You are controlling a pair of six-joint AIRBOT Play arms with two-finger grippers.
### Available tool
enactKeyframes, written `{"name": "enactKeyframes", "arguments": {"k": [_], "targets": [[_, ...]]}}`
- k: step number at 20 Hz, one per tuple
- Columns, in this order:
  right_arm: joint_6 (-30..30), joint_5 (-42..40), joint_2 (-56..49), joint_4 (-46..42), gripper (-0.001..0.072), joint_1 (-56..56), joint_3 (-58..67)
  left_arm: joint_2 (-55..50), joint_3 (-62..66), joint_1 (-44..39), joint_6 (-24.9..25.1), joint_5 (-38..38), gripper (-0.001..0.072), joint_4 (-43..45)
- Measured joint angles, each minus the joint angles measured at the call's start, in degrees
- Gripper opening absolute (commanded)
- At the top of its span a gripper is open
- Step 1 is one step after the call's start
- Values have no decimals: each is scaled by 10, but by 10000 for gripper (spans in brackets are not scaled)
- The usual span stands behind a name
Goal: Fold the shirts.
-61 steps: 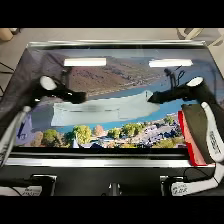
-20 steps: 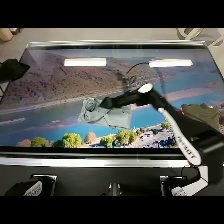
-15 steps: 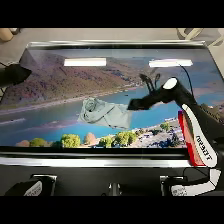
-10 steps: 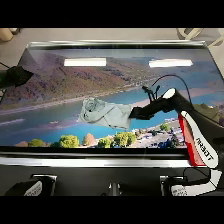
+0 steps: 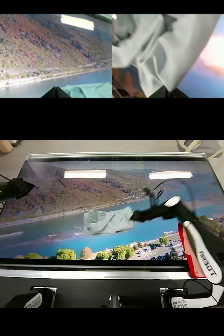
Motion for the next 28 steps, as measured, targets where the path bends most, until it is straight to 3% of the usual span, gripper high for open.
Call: {"name": "enactKeyframes", "arguments": {"k": [9, 15, 21, 28], "targets": [[13, 211, 92, -64, 13, -294, 239, 0, 0, 0, 0, 7, 25, -1], [9, 209, 104, -71, 13, -457, 268, 0, 0, 0, 6, 8, 25, -1], [3, 227, 111, -83, 14, -545, 272, 0, 0, 0, 10, 10, 25, -1], [42, 320, 158, -271, 14, -575, 225, 0, 0, 0, 21, 17, 25, -1]]}}
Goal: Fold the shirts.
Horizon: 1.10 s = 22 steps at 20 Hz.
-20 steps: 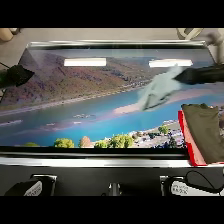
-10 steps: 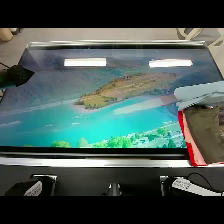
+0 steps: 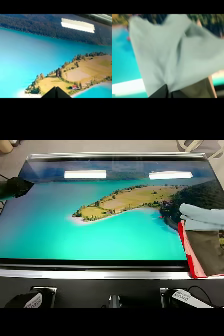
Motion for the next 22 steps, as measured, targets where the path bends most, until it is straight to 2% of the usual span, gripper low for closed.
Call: {"name": "enactKeyframes", "arguments": {"k": [4, 7, 8, 9, 10, 11, 14, 17, 19, 21, 22], "targets": [[13, 9, 65, -108, 14, -2, -160, 0, 0, -1, 2, 2, 25, 0], [22, -25, 111, -177, 16, -3, -299, 0, 0, -2, 3, 3, 25, 0], [26, -43, 121, -193, 38, -3, -335, 0, 0, -2, 3, 4, 25, 0], [33, -57, 127, -206, 206, -3, -362, 0, 0, -2, 3, 4, 25, 0], [40, -69, 132, -216, 502, -3, -382, 0, 0, -2, 3, 4, 25, 0], [48, -83, 136, -225, 699, -4, -395, 0, 0, -2, 3, 4, 25, -1], [46, -125, 141, -240, 698, -3, -381, 0, 9, -2, 3, 4, 26, -4], [20, -193, 143, -272, 677, -3, -288, 0, 38, -5, 8, 21, 24, -19], [8, -269, 144, -275, 665, 15, -208, -4, 63, -19, 14, 63, 21, -19], [-9, -342, 144, -264, 665, 66, -147, -24, 96, -49, 3, 88, 21, 25], [-14, -364, 143, -258, 665, 106, -127, -44, 116, -69, -21, 83, 24, 73]]}}
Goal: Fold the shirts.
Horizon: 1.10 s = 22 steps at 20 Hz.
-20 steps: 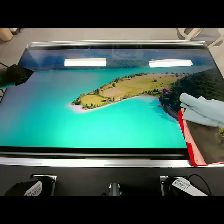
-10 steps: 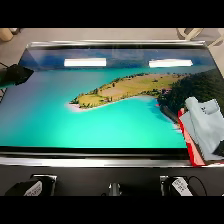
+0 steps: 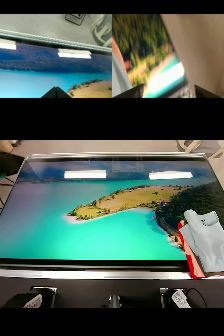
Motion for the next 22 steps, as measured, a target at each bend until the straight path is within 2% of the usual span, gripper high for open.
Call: {"name": "enactKeyframes", "arguments": {"k": [1, 2, 3, 6, 9, 13, 22], "targets": [[0, -7, -3, 7, 664, 42, 13, -22, 17, -21, -26, -19, 50, 54], [7, 2, -12, 16, 665, 91, 22, -48, 31, -42, -51, -49, 288, 111], [19, 22, -24, 24, 666, 141, 27, -74, 41, -61, -73, -85, 717, 157], [42, 101, -77, 52, 667, 266, 32, -143, 47, -95, -130, -198, 720, 237], [51, 194, -137, 83, 667, 344, 34, -169, 9, -120, -146, -275, 720, 265], [56, 255, -184, 108, 666, 397, 35, -163, -52, -136, -157, -295, 720, 280], [60, 271, -203, 118, 666, 421, 35, -162, -76, -143, -161, -303, 720, 286]]}}
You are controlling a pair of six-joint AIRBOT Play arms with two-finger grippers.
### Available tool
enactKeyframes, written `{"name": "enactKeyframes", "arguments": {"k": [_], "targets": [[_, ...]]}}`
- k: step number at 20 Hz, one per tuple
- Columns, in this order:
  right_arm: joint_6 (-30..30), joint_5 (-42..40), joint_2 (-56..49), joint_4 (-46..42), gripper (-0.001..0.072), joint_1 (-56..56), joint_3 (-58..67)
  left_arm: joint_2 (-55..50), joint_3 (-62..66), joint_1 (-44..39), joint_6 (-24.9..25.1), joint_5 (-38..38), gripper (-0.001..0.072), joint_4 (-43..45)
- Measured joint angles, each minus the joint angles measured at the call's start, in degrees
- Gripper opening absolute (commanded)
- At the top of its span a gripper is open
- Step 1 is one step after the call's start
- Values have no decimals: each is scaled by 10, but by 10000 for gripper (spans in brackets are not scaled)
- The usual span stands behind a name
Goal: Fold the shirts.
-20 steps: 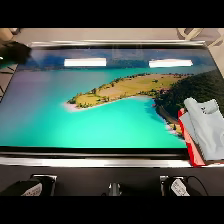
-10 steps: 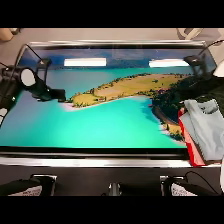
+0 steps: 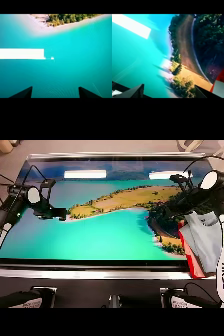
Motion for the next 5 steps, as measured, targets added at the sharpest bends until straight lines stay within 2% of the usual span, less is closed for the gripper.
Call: {"name": "enactKeyframes", "arguments": {"k": [5], "targets": [[0, 2, -1, 1, 666, 1, 0, 0, 0, 0, 0, 0, 720, 0]]}}
